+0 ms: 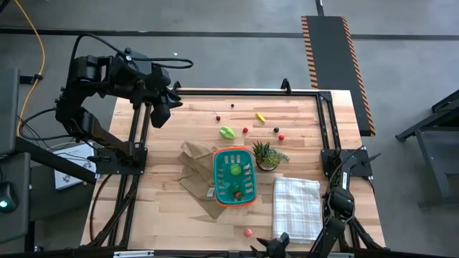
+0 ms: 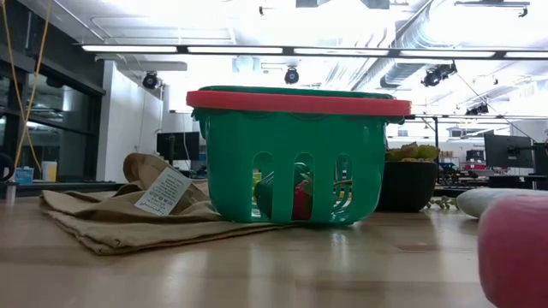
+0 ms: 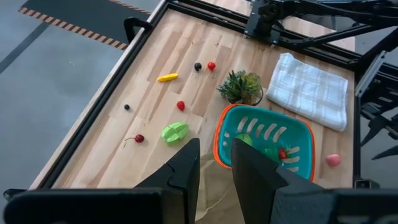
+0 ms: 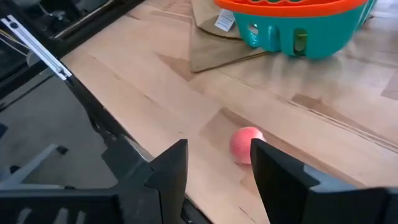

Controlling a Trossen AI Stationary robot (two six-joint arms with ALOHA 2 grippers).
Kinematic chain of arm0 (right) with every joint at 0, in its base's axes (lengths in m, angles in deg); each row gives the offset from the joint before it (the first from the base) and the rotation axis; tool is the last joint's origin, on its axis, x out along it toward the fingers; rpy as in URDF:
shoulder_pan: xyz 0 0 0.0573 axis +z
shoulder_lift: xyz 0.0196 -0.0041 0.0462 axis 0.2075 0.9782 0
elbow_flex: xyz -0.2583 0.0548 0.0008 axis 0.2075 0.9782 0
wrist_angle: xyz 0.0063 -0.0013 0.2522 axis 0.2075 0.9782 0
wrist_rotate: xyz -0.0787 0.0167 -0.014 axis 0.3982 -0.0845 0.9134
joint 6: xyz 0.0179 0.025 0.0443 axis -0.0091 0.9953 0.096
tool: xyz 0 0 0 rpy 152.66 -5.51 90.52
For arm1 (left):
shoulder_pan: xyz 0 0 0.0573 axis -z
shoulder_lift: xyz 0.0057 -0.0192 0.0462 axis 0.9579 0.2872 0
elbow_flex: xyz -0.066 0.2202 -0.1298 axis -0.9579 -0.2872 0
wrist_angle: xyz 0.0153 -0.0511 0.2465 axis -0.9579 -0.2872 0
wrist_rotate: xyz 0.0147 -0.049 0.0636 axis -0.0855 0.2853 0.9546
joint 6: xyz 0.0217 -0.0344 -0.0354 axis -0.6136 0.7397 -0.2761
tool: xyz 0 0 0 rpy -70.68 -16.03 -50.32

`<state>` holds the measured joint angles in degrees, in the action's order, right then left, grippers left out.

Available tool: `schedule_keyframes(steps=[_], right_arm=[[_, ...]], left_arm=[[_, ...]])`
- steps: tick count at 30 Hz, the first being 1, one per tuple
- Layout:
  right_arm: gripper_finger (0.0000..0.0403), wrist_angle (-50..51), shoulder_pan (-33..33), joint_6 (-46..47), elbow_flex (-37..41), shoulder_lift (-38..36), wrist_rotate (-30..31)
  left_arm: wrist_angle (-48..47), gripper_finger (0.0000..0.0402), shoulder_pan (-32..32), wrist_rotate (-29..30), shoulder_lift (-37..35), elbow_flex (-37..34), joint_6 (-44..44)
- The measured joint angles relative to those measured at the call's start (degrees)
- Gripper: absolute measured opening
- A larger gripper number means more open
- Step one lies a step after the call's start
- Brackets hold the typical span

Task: Pick and placing Produce into tupperware
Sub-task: Put the pink peach into the green basket

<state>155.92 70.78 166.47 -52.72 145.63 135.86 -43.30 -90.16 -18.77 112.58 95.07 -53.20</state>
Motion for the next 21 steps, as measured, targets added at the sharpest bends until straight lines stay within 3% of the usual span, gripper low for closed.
schedule_keyframes(steps=[8,13,17,21], right_arm=[[0.0167,0.6,-1.68,1.35,0.0,0.13,0.59],[0.0167,0.61,-1.75,4.66,0.0,0.15,4.49],[0.0167,0.77,-1.77,2.14,0.0,0.17,-2.3],[0.0167,0.31,-1.49,2.4,0.0,0.17,-4.33]], left_arm=[[-0.01,0.0081,-0.02,-0.05,-0.01,0.0,-2.19],[-0.01,0.0081,0.0,-0.05,-0.01,0.0,-4.31],[0.0,0.0081,0.0,-0.05,-0.01,0.0,-7.03],[-0.01,0.0081,0.01,-0.05,-0.01,0.0,-7.52]])
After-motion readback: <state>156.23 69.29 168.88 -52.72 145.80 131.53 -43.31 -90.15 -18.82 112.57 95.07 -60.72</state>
